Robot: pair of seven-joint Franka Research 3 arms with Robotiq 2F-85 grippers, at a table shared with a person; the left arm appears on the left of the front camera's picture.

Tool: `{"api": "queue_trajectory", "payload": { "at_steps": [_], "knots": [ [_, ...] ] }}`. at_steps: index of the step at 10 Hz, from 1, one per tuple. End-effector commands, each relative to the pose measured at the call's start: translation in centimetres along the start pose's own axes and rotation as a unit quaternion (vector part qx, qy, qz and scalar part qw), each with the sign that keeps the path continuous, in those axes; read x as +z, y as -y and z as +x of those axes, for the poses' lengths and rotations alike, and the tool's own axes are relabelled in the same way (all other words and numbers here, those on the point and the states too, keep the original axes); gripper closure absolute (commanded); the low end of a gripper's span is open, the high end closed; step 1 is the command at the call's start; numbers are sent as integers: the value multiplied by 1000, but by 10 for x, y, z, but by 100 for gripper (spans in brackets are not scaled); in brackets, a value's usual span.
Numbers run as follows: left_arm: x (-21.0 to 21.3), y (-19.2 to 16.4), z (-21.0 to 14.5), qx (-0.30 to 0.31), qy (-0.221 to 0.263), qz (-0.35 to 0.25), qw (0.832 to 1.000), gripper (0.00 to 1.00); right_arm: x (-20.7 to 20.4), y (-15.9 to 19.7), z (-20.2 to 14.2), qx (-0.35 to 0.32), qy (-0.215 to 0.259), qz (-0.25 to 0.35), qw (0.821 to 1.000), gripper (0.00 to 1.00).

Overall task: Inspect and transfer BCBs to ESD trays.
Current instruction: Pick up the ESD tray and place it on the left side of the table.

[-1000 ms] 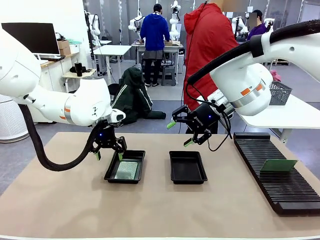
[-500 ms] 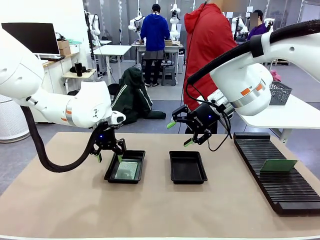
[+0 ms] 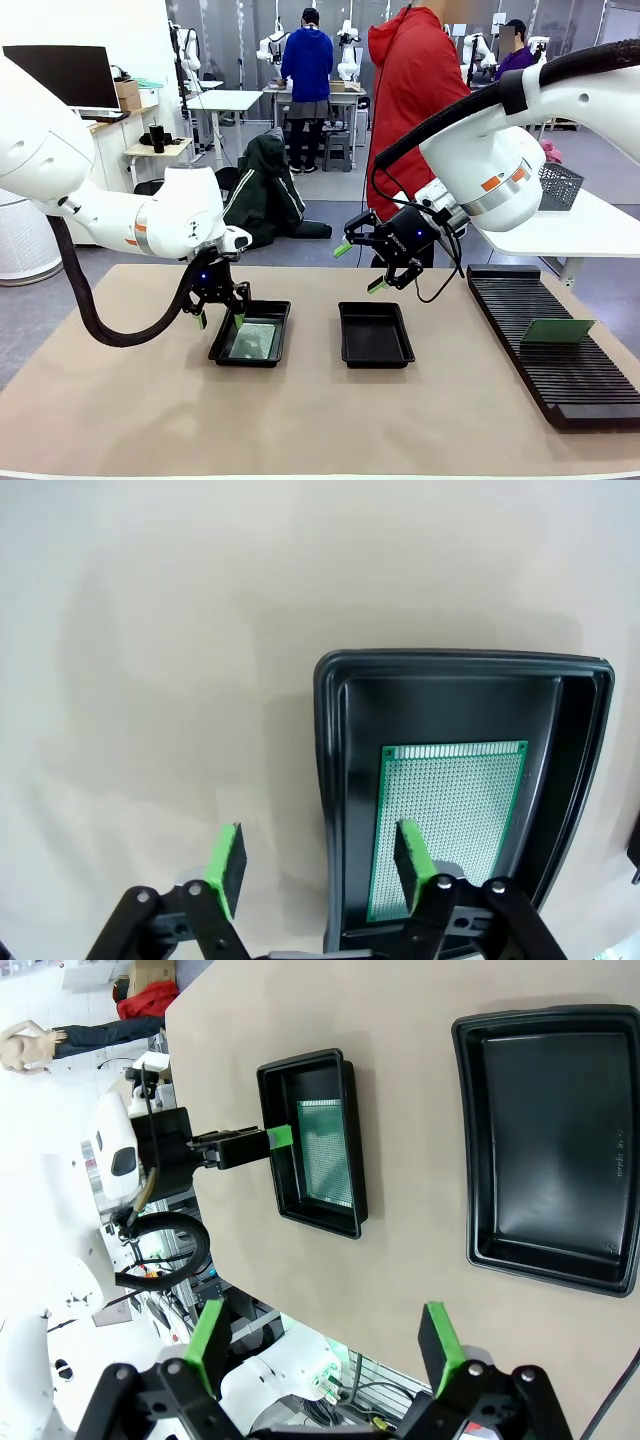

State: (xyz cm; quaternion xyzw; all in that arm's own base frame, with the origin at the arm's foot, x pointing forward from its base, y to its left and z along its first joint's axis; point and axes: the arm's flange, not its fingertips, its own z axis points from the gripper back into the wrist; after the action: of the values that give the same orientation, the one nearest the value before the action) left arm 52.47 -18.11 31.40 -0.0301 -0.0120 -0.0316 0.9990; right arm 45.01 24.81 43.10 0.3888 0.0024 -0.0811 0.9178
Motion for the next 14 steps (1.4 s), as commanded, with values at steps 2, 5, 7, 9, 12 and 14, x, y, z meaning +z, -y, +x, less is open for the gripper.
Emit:
{"api": "queue_trajectory", "payload": {
  "at_steps": [2,5,7,9,12,14],
  "knots": [
    [-9,4,6,9,2,17,1000,29,-1,-3,3,-5,1,-5,1000,0],
    [-9,8,5,7,8,14,1000,44,-1,-3,3,-5,1,-5,1000,0],
    [-7,9,4,9,13,9,1000,54,-1,-3,3,-5,1,-5,1000,0],
    [-5,10,2,10,16,3,1000,64,-1,-3,3,-5,1,-5,1000,0],
    [-7,7,-1,13,16,7,1000,80,-1,-3,3,-5,1,-5,1000,0],
    [-8,5,-1,15,17,5,1000,90,-1,-3,3,-5,1,-5,1000,0]
  ]
}}
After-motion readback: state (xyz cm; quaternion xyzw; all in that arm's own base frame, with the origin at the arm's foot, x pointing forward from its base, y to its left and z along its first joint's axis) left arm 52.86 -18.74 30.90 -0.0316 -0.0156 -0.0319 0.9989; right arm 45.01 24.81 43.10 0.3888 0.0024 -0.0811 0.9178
